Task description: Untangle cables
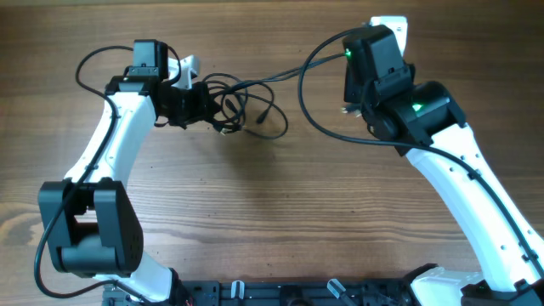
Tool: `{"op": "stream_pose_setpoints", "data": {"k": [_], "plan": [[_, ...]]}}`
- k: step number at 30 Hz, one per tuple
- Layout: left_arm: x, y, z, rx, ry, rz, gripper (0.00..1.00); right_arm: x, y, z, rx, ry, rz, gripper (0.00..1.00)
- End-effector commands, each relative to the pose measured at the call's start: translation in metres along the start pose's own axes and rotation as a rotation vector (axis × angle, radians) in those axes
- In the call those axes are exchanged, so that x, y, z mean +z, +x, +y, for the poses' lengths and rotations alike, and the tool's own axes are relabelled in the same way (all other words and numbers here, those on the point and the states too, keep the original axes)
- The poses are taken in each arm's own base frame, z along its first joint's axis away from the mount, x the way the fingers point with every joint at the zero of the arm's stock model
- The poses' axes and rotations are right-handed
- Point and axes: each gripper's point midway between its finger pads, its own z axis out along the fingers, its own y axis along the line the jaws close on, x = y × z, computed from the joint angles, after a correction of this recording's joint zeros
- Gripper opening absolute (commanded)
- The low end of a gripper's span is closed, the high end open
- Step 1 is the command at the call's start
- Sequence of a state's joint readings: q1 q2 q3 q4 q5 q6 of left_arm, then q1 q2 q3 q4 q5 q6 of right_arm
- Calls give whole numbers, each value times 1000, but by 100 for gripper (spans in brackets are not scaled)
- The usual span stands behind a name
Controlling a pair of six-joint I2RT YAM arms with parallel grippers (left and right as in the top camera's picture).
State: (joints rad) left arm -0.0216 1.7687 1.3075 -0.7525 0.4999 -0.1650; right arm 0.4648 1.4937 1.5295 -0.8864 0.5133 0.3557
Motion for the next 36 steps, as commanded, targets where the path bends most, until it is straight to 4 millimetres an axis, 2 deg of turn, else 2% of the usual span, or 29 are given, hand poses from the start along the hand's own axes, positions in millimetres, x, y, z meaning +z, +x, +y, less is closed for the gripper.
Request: {"op": "stream_pose_setpoints", "data": {"k": [1, 3, 5, 7, 8, 11, 12, 15, 17, 20, 23, 26, 27, 31, 36], "plan": [[-2, 0, 16, -1, -56, -2, 4, -1, -1, 12, 49, -90, 23, 24], [-2, 3, 3, 10, 17, 15, 4, 1, 8, 35, 13, -206, 75, 27], [-3, 6, -12, 39, 111, 32, 4, 0, 16, 59, -37, -332, 116, 37], [-6, 10, -28, 54, 202, 49, 4, -6, 23, 86, -94, -493, 148, 61], [-7, 11, -34, 55, 237, 56, 4, -10, 25, 96, -119, -555, 153, 66], [-12, 15, -51, 55, 343, 75, 4, -19, 23, 109, -122, -643, 149, 78], [-14, 15, -56, 54, 369, 79, 4, -21, 21, 112, -120, -666, 146, 79], [-22, 19, -74, 49, 484, 103, 4, -44, 18, 137, -102, -853, 152, 79], [-22, 21, -79, 15, 496, 121, 4, -53, 15, 146, -57, -922, 164, 79], [-17, 27, -86, -42, 485, 158, 4, -57, 7, 152, 50, -938, 182, 74], [-11, 31, -94, -75, 464, 179, 4, -60, 6, 166, 105, -959, 201, 70], [-2, 28, -96, -126, 416, 172, 4, -55, 15, 180, 140, -964, 252, 64], [2, 22, -95, -201, 381, 157, 4, -44, 32, 192, 147, -944, 326, 58], [2, 20, -94, -266, 370, 158, 4, -25, 51, 199, 187, -901, 420, 47], [3, 21, -95, -299, 369, 168, 4, -3, 66, 207, 228, -864, 487, 45]]}}
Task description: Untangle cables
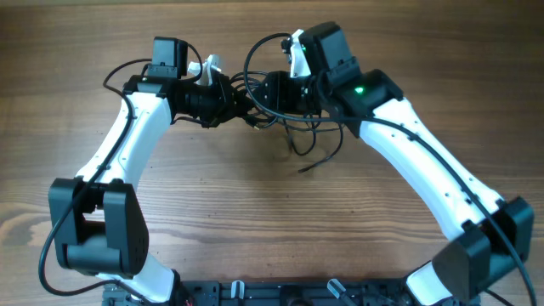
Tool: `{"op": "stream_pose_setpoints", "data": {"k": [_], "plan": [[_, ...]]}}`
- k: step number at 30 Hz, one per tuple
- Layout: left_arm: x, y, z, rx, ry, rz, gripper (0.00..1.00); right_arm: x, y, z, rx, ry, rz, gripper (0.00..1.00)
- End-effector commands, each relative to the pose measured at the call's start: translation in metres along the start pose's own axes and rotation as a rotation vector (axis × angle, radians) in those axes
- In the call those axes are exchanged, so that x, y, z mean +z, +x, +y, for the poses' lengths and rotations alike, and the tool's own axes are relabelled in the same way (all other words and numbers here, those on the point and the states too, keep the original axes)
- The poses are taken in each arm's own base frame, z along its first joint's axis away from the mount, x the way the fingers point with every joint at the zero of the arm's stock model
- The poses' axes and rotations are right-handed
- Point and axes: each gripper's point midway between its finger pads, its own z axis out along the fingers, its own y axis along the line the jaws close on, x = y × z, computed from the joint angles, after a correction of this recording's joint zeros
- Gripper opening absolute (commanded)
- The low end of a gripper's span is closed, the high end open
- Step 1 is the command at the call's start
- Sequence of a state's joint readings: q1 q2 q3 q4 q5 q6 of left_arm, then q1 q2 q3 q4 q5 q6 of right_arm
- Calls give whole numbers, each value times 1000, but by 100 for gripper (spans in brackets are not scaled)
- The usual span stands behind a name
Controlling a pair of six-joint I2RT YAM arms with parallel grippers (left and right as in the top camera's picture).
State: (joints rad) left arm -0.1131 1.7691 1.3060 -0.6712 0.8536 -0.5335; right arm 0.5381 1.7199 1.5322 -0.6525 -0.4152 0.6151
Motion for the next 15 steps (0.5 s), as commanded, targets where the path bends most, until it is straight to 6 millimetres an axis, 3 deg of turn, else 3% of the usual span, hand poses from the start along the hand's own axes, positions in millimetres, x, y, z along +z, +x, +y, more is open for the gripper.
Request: {"op": "stream_pose_setpoints", "data": {"k": [1, 7, 10, 15], "plan": [[3, 3, -4, -50, 12, 14, 4, 16, -1, -4, 70, 0, 20, 45], [10, 17, -33, 102, 132, 82, 4, 44, -8, -27, 85, 57, 6, 43], [9, 23, -45, 127, 197, 115, 4, 45, -21, -48, 80, 162, -72, 34], [8, 23, -46, 123, 204, 117, 4, 34, -40, -72, 113, 198, -119, 13]]}}
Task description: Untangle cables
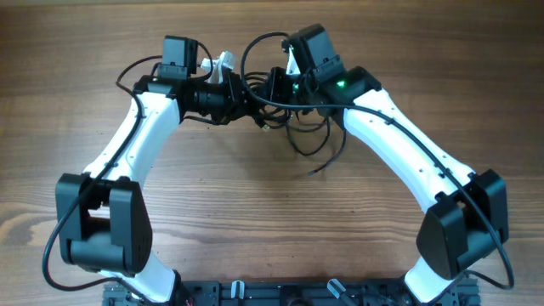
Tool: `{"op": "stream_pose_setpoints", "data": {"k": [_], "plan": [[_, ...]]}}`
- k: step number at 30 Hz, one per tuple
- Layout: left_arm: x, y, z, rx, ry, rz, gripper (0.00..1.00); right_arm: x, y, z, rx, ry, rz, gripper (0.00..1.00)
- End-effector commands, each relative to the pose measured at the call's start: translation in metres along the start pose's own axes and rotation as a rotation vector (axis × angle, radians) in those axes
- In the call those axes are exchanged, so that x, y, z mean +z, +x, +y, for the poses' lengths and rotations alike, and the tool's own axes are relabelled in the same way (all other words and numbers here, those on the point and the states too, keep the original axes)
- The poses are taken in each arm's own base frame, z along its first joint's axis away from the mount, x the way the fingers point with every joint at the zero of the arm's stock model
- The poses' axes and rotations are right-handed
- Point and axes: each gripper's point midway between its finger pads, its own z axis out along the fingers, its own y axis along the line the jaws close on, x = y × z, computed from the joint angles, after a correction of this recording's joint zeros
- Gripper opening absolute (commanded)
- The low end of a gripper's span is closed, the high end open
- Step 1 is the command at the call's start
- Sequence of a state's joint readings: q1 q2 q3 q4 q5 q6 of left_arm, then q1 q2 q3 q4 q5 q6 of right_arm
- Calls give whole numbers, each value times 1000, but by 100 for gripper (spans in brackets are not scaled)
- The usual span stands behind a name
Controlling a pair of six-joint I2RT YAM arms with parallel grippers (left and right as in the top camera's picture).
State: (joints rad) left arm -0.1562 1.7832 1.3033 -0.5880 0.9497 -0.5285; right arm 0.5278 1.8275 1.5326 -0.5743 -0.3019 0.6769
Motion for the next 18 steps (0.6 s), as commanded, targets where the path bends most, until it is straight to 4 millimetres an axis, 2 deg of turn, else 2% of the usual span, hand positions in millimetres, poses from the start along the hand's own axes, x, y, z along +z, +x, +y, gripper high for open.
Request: {"op": "stream_pose_setpoints", "data": {"k": [1, 2, 5, 10, 13, 15, 18], "plan": [[-3, 12, -22, 42, 103, 59, 4, -1, -29, -34, 40, 72, -65, 8], [-3, 12, -22, 38, 103, 59, 4, -7, -34, -33, 26, 25, -57, 4], [-2, 7, -15, 38, 58, 29, 4, -22, -38, -10, -103, -161, -17, 5], [-8, -21, 39, 18, -255, -146, 4, -59, -31, 8, -181, -234, 5, 5], [-14, -30, 55, 15, -349, -202, 4, -94, -33, 22, -211, -253, -37, 4], [-17, -32, 59, 14, -378, -220, 4, -133, -41, 37, -210, -303, -101, 4], [-22, -35, 69, 4, -438, -243, 4, -170, -50, 40, -158, -330, -169, 4]]}}
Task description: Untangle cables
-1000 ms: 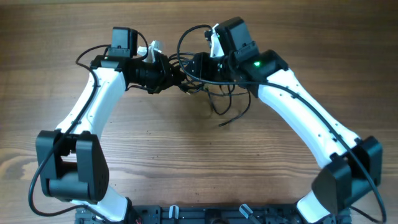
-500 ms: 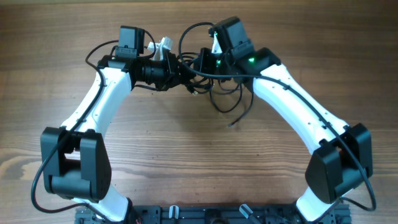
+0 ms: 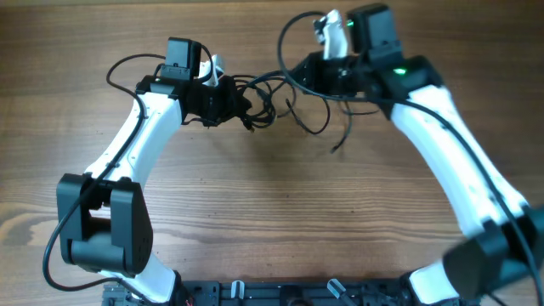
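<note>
A tangle of thin black cables hangs between my two grippers at the back of the wooden table. Coming in from the left, my left gripper is shut on the tangle's left side. At the right end of the tangle, my right gripper is shut on a strand. Loops sag between the two grippers. One loose cable end hangs down towards the table, below the right gripper. The fingertips are largely hidden by the cables in the overhead view.
The brown wooden table fills the view. The arms' own black wiring loops over the left wrist and above the right wrist. Both arm bases stand at the front edge.
My right gripper has moved right and towards the back, drawing its strand away from the left gripper. The tangle is more spread out. The left gripper has hardly moved.
First my left gripper held the bunched cables at the back left, with the right gripper far off to the right. Then the right gripper was at the tangle, close against the left one. Now it is further right, and the cables are stretched between the two.
</note>
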Tool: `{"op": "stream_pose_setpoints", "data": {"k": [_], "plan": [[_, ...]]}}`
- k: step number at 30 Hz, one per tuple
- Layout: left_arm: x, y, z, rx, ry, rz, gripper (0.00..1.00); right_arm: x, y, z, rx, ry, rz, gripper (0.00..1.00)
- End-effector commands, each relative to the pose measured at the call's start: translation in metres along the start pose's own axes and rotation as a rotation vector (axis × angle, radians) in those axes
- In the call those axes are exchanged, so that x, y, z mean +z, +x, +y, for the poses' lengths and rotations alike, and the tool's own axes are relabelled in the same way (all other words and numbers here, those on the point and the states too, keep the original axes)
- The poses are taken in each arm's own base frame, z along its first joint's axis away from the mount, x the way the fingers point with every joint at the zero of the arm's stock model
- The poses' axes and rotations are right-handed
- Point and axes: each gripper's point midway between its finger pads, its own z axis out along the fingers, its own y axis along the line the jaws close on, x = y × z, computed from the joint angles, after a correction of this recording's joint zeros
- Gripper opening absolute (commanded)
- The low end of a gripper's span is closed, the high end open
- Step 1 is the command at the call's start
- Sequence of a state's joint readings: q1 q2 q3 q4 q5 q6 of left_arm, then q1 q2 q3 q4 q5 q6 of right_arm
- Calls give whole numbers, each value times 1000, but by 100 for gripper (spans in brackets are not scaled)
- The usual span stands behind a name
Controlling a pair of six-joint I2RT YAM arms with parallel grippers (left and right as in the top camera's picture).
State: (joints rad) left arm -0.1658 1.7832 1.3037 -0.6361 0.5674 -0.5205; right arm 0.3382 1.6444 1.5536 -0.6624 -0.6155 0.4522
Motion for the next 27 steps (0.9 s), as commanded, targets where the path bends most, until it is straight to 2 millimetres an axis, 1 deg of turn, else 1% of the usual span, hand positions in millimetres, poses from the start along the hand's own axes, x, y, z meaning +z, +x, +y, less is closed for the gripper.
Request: {"op": "stream_pose_setpoints", "data": {"k": [1, 2, 4, 5, 6, 7, 8, 9, 10, 12, 14, 15, 16, 17, 20, 21, 23, 24, 27], "plan": [[-6, -13, 19, 19, -121, -82, 4, -74, -32, 38, -2, -85, -163, 4], [-7, -15, 21, 19, -134, -91, 4, -90, -37, 35, 22, -81, -196, 4], [-7, -16, 22, 19, -140, -97, 4, -114, -45, 26, 53, -57, -252, 4], [-7, -16, 22, 19, -140, -97, 4, -125, -48, 18, 72, -29, -280, 4], [-7, -16, 22, 19, -142, -98, 4, -138, -52, -1, 127, 34, -319, 4], [-7, -16, 23, 19, -143, -98, 4, -146, -53, -16, 163, 83, -338, 4], [-7, -16, 22, 19, -142, -99, 4, -148, -50, -25, 188, 106, -331, 4], [-7, -16, 21, 20, -137, -98, 4, -146, -44, -31, 215, 116, -304, 5], [-7, -16, 20, 21, -130, -94, 4, -139, -37, -31, 223, 111, -265, 4], [-6, -15, 16, 24, -108, -86, 4, -122, -25, -23, 185, 87, -192, 4], [-5, -11, 3, 35, -35, -58, 4, -101, -15, -14, 149, 87, -135, 4], [-5, -9, -4, 42, 3, -45, 4, -93, -12, -14, 140, 101, -120, 5], [-5, -5, -19, 56, 83, -15, 4, -79, -8, -13, 124, 134, -101, 4], [-6, -2, -29, 67, 139, 9, 4, -69, -5, -13, 111, 161, -91, 5], [-14, 8, -59, 110, 308, 73, 4, -47, -3, -22, 112, 237, -84, 5], [-19, 12, -72, 134, 384, 101, 4, -40, -4, -23, 103, 247, -83, 4], [-29, 17, -88, 164, 492, 138, 4, -20, -3, -22, 107, 235, -65, 5], [-34, 16, -92, 149, 525, 150, 4, -11, -1, -21, 105, 229, -52, 5], [-43, 12, -95, 106, 567, 165, 4, 16, 6, -18, 82, 215, -16, 4]]}}
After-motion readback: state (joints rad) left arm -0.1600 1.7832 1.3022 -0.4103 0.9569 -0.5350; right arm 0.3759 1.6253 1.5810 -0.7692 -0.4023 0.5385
